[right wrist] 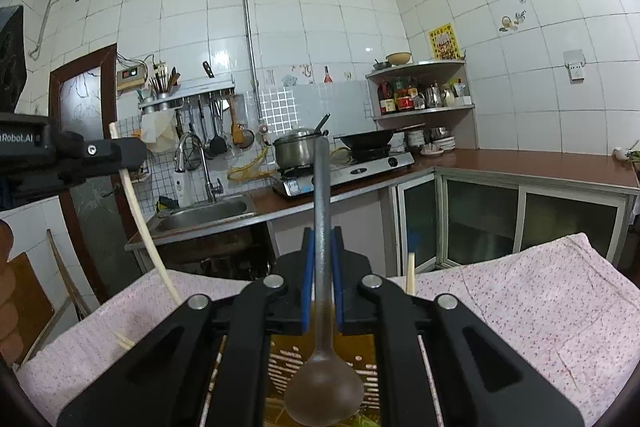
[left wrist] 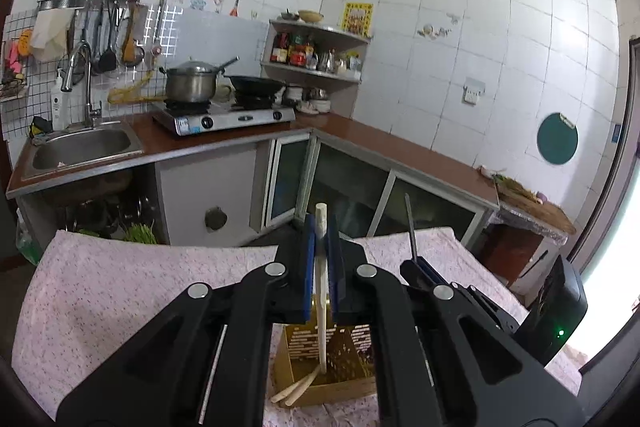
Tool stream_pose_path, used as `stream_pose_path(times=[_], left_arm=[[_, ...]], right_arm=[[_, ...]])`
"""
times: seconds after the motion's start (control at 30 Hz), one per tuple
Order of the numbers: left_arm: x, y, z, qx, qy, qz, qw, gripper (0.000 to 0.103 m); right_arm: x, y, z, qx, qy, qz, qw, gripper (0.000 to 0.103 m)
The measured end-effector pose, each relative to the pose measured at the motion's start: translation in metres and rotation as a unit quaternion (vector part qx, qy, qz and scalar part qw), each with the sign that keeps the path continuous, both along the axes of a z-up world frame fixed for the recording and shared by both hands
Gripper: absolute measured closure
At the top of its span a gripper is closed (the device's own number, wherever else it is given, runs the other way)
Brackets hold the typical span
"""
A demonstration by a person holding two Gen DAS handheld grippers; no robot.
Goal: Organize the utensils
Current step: 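Open the right tool to drop the grey spoon while the left tool drops its chopstick into the basket, then move both open tools down to the light blue spoon and loose chopsticks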
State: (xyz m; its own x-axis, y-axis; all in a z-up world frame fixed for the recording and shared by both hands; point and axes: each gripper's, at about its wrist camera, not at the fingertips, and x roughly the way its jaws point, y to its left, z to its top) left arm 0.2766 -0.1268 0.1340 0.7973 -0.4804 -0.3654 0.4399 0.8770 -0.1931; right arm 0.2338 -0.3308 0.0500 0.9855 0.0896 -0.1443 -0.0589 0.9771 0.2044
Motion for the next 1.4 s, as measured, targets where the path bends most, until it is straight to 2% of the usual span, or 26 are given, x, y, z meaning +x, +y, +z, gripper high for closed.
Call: stream_pose_path(times=[0.23, 0.3, 0.33, 0.37, 0.43, 0.63, 0.7, 0.77, 0.87, 1.03, 1.17, 1.3, 1.4], left_arm=[[0.002, -0.007, -0.023, 0.015, 0.021, 0.000, 0.9997, 0.098], [0.002, -0.006, -0.028, 0.015, 0.027, 0.004, 0.9995, 0.091], [0.002, -0.005, -0.030, 0.013, 0.030, 0.005, 0.9995, 0.084], [0.001, -0.005, -0.031, 0.014, 0.032, 0.005, 0.9994, 0.081], [-0.001, -0.004, -0.034, 0.017, 0.033, 0.006, 0.9993, 0.080], [-0.015, 0.007, -0.032, 0.017, 0.031, 0.012, 0.9993, 0.076], [-0.027, 0.016, -0.030, 0.020, 0.025, 0.016, 0.9994, 0.068], [-0.040, 0.025, -0.031, 0.023, 0.023, 0.019, 0.9993, 0.064], [-0.063, 0.046, -0.036, 0.027, 0.027, 0.027, 0.9989, 0.063], [-0.099, 0.075, -0.064, 0.033, 0.055, 0.044, 0.9970, 0.063], [-0.121, 0.079, -0.107, 0.051, 0.099, 0.051, 0.9925, 0.062], [-0.130, 0.068, -0.154, 0.078, 0.146, 0.045, 0.9852, 0.062], [-0.132, 0.063, -0.189, 0.080, 0.191, 0.039, 0.9775, 0.062]], right_arm=[[-0.001, 0.001, -0.010, -0.003, 0.002, 0.004, 1.000, 0.094], [-0.001, -0.001, -0.010, -0.002, 0.006, 0.004, 1.000, 0.093], [-0.002, -0.002, -0.011, -0.002, 0.007, 0.003, 1.000, 0.089], [-0.004, -0.004, -0.011, 0.001, 0.006, 0.003, 1.000, 0.078], [-0.005, -0.008, -0.010, 0.008, 0.006, 0.006, 1.000, 0.065], [-0.031, -0.026, 0.004, 0.016, -0.003, -0.015, 1.000, 0.064], [-0.047, -0.042, 0.011, 0.017, 0.007, -0.031, 0.999, 0.062], [-0.060, -0.062, 0.014, 0.022, 0.036, -0.041, 0.998, 0.058], [-0.078, -0.092, 0.007, 0.028, 0.093, -0.051, 0.994, 0.055], [-0.119, -0.128, -0.036, 0.034, 0.202, -0.067, 0.977, 0.049], [-0.135, -0.128, -0.078, 0.044, 0.264, -0.066, 0.961, 0.042], [-0.137, -0.122, -0.116, 0.077, 0.321, -0.058, 0.942, 0.036], [-0.133, -0.110, -0.130, 0.071, 0.340, -0.047, 0.937, 0.031]])
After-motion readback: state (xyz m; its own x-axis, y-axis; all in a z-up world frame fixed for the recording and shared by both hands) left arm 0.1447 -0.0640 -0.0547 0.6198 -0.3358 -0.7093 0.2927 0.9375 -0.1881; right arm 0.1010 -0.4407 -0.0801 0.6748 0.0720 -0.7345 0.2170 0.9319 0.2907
